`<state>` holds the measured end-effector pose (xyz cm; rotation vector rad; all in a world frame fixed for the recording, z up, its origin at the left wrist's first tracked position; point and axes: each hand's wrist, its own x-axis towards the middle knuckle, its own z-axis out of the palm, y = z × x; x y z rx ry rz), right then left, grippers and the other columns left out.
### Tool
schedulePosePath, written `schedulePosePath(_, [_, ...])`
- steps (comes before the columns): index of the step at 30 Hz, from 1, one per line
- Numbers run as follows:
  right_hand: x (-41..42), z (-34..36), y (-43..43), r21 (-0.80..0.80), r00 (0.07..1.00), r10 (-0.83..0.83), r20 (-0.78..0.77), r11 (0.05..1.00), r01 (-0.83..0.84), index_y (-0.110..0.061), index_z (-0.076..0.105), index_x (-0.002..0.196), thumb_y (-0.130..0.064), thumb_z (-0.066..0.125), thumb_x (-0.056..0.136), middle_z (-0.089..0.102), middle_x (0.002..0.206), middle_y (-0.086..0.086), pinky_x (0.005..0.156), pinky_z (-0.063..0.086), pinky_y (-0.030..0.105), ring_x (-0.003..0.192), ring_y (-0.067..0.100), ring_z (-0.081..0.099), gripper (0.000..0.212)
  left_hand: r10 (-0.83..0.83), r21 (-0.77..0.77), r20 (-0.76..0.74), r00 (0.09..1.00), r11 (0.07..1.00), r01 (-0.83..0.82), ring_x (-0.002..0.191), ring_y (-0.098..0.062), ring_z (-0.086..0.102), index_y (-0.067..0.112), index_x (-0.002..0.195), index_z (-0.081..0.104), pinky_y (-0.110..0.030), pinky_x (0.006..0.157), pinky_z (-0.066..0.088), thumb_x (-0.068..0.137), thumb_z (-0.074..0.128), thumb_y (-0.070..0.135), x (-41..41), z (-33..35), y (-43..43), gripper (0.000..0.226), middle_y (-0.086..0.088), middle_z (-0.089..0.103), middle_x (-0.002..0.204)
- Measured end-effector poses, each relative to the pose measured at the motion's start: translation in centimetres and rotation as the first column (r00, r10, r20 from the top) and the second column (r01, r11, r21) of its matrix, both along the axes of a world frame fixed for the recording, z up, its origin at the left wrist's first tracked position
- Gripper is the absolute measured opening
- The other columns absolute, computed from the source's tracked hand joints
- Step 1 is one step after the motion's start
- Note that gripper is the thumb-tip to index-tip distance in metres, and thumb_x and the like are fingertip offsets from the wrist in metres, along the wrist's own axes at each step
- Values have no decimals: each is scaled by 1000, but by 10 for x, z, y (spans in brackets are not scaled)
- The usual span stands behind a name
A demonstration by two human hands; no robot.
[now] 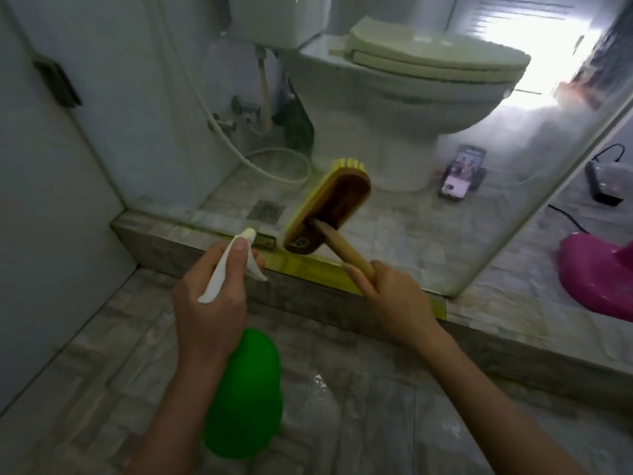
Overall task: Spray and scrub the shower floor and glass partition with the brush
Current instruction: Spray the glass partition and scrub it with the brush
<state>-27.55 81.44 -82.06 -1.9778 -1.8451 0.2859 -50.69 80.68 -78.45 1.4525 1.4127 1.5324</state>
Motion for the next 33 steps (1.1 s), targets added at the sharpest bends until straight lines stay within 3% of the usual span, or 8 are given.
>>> schedulePosePath(3, [36, -18, -50, 9, 984, -153, -92, 988, 155, -20, 59, 81, -84, 18, 78, 56, 60, -3, 50, 44, 35, 53, 16, 55, 76, -22, 2, 13, 1000, 1000, 22, 68, -9, 63, 19, 79, 73, -15, 60, 44, 101, 49, 50, -4, 0, -1, 44, 4, 71, 75])
schedulePosePath(6, [9, -23, -33, -8, 987, -122, -107, 992, 122, -18, 58, 81, -81, 22, 80, 57, 64, -4, 50, 41, 33, 56, 17, 55, 73, -29, 4, 31, 999, 1000, 29, 56, -11, 57, 19, 80, 73, -21, 54, 43, 93, 45, 56, -5, -1, -5, 48, -7, 66, 69])
schedulePosePath(11, [-31, 0, 22, -19, 996, 76, 53, 997, -75, -16, 53, 82, -63, 33, 93, 57, 69, 1, 52, 42, 35, 61, 22, 56, 52, -9, -6, 16, 1000, 1000, 9, 54, -8, 53, 21, 83, 73, -24, 53, 41, 99, 49, 49, -2, -3, -10, 40, -4, 64, 67])
schedulePosePath(15, [44, -11, -50, 11, 993, -93, -72, 996, 94, -27, 57, 81, -76, 24, 82, 57, 62, -5, 51, 43, 31, 54, 12, 55, 59, -19, -2, 16, 1000, 1000, 19, 58, -7, 57, 21, 81, 73, -18, 56, 43, 94, 43, 58, -1, -3, -11, 49, 9, 65, 66])
schedulePosePath(19, [63, -24, -83, -4, 950, -243, -199, 969, 247, -22, 63, 80, -86, 19, 74, 58, 58, -1, 49, 43, 33, 50, 15, 55, 78, -40, 1, 16, 999, 999, 40, 52, -6, 53, 15, 78, 71, -25, 55, 41, 92, 42, 59, 0, -7, -17, 55, 10, 59, 57])
schedulePosePath(26, [-11, -19, 6, -50, 999, 33, 40, 998, -31, -20, 54, 82, -66, 32, 91, 54, 67, -4, 54, 36, 32, 63, 21, 55, 51, -57, -9, 25, 998, 998, 57, 50, -8, 53, 16, 78, 72, -24, 52, 43, 91, 43, 59, 8, -4, -19, 53, 8, 61, 58])
schedulePosePath(29, [46, -21, -42, -43, 998, -62, 1, 997, 62, -27, 56, 83, -84, 15, 77, 57, 65, -7, 52, 42, 26, 56, 10, 55, 70, -43, 10, 45, 998, 999, 43, 51, -7, 54, 17, 77, 71, -23, 54, 43, 91, 43, 59, 5, -4, -18, 53, 9, 61, 59])
schedulePosePath(33, [87, -24, -95, -58, 945, -286, -157, 958, 280, -26, 62, 78, -88, 19, 72, 60, 57, -2, 49, 44, 27, 50, 10, 56, 76, -11, 2, 52, 999, 1000, 11, 54, -4, 56, 23, 77, 71, -15, 54, 41, 92, 42, 60, -1, -8, -17, 49, 12, 63, 60])
